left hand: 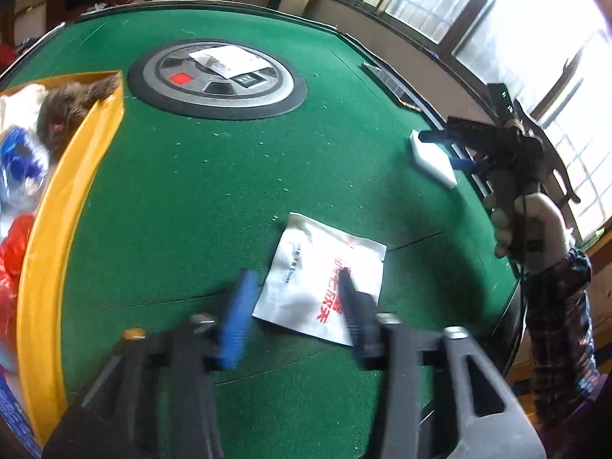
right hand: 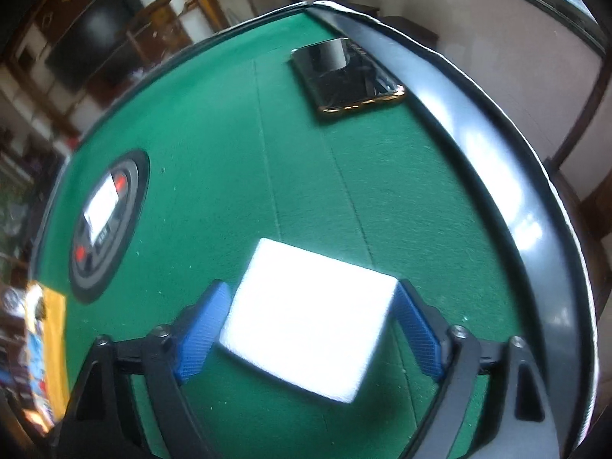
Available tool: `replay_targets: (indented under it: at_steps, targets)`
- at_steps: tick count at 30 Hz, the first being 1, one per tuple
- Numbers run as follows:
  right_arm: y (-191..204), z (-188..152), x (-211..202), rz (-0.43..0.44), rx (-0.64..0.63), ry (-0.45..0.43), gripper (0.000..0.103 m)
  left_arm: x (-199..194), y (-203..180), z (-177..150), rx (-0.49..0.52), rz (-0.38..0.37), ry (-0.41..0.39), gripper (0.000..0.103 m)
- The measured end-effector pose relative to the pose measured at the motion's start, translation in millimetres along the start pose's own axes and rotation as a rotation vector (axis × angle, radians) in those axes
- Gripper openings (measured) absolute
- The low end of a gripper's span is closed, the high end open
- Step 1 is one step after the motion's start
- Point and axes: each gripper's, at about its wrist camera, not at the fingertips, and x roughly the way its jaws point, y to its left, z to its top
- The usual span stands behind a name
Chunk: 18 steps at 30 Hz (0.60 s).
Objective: Organize soft objects
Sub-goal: 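Grasp the white foam square with the right tool while the left tool approaches the paper packet, then carry the white foam square into the box and open the right tool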
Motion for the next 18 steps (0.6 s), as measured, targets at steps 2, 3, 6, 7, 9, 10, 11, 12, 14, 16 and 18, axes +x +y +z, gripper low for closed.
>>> replay_targets:
  at_steps: [2,3,6,7,9,10,11,12,14,16,18]
  targets:
    - [12.8,-1.8,6.8,-0.065,-0.066,0.012,0.097,-0.9,1.4,0.1,-0.001,0.032,-0.017,0.064]
    - [19.8,-4.0,10.3,-0.108,-0.105,0.017,0.099,-4.9,-1.1,-4.0,0.004,0.038,-0.019,0.064]
    - [35.6,-14.9,13.0,-0.146,-0.193,-0.005,0.101,-1.0,-8.3,-2.7,0.034,0.076,-0.012,0.073]
    - [36.3,-16.9,11.7,-0.137,-0.195,-0.003,0.099,2.3,-10.5,-0.8,0.049,0.090,-0.007,0.077]
    - [36.5,-21.3,5.1,-0.130,-0.200,-0.022,0.090,11.7,-24.9,0.4,0.113,0.138,0.004,0.082]
    - [34.9,-23.8,2.0,-0.116,-0.197,-0.021,0.089,16.3,-32.8,-0.1,0.145,0.167,0.006,0.087]
    - [32.8,-26.0,-1.0,-0.103,-0.192,-0.022,0.089,19.6,-38.5,-1.5,0.171,0.191,0.008,0.094]
    - [31.7,-28.3,-3.7,-0.095,-0.190,-0.021,0.089,28.7,-47.8,-1.7,0.217,0.239,0.022,0.099]
    - [27.8,-34.0,-10.4,-0.072,-0.188,-0.019,0.088,42.0,-61.3,0.0,0.276,0.264,0.068,0.103]
    - [25.6,-39.6,-18.1,-0.046,-0.189,-0.025,0.087,45.9,-65.8,3.2,0.297,0.251,0.075,0.098]
    - [27.4,-45.1,-26.2,-0.031,-0.194,-0.042,0.087,43.9,-69.0,5.4,0.321,0.228,0.058,0.073]
